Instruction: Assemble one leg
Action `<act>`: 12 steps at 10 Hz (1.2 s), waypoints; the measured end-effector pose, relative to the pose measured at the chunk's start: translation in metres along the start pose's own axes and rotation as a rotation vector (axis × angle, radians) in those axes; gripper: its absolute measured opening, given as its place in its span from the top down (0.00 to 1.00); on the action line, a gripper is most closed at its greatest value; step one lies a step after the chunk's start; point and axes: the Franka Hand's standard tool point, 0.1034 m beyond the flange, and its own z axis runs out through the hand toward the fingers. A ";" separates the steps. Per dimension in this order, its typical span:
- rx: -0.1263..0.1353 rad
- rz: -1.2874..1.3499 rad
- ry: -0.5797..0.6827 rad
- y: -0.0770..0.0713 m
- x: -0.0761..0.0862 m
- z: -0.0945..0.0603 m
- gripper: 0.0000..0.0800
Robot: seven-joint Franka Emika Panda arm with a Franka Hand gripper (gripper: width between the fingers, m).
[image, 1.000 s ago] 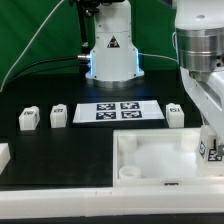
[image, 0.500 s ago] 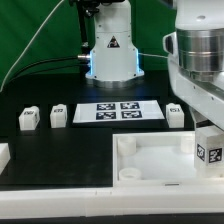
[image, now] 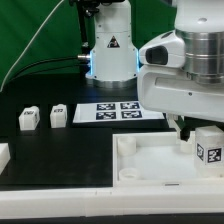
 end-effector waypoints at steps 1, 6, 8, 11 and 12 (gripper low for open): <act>-0.006 -0.143 -0.009 0.004 0.004 -0.002 0.19; -0.023 -0.456 0.001 0.004 0.008 -0.004 0.19; -0.024 -0.456 0.001 0.004 0.008 -0.004 0.19; -0.024 -0.456 0.001 0.004 0.008 -0.003 0.57; -0.024 -0.456 0.001 0.004 0.008 -0.003 0.64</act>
Offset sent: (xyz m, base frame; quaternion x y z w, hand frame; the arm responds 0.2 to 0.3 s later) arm -0.0072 0.0032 0.0004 -0.0022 0.0170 -0.1464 0.9891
